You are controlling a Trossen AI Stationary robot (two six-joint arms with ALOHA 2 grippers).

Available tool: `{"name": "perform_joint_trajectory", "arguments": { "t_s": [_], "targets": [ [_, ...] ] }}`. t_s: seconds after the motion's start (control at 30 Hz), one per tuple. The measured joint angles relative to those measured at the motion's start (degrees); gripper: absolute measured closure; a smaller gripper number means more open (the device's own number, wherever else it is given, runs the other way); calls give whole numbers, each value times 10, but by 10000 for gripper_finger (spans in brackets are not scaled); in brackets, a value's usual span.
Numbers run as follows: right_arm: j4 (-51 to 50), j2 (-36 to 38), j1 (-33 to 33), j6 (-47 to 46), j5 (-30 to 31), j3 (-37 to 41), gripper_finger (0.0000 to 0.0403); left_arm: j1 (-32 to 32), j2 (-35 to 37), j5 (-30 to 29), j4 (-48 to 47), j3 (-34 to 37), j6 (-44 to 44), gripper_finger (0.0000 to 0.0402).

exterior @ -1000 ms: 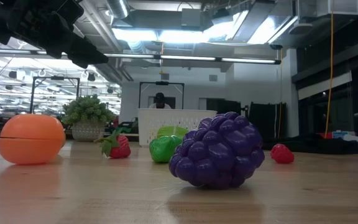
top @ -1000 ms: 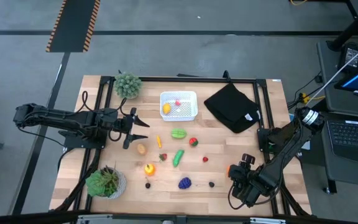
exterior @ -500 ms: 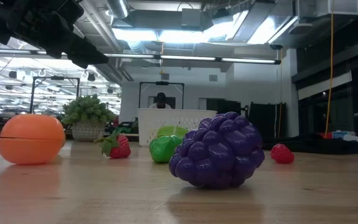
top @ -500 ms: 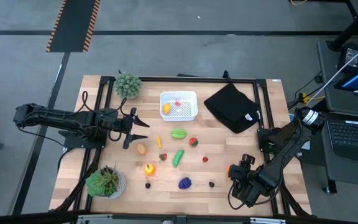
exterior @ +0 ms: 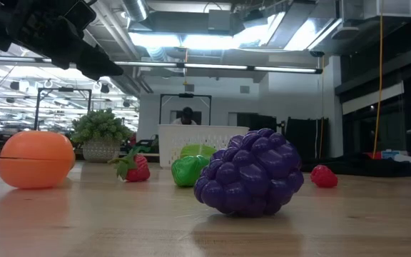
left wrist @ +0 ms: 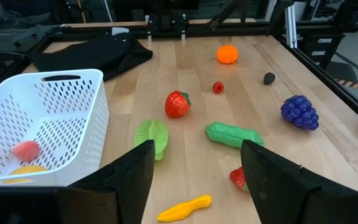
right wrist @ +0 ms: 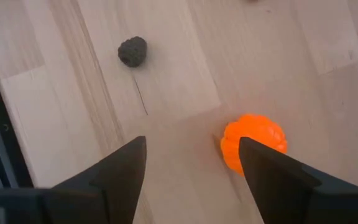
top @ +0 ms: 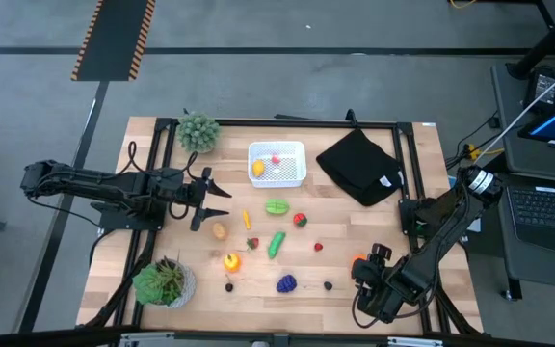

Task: Pick and placing Produce into tupperware
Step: Put the pumpkin into the white bin

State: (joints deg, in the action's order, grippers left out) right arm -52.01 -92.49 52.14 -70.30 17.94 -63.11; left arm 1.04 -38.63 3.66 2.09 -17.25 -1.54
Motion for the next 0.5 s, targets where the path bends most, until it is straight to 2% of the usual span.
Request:
{"name": "perform_joint_trajectory", "arguments": {
  "t_s": [0.5],
  "targets": [
    [-19, 0, -8, -16, 2, 3, 139, 0, 0, 0, 0, 0, 0, 171]
  ]
}}
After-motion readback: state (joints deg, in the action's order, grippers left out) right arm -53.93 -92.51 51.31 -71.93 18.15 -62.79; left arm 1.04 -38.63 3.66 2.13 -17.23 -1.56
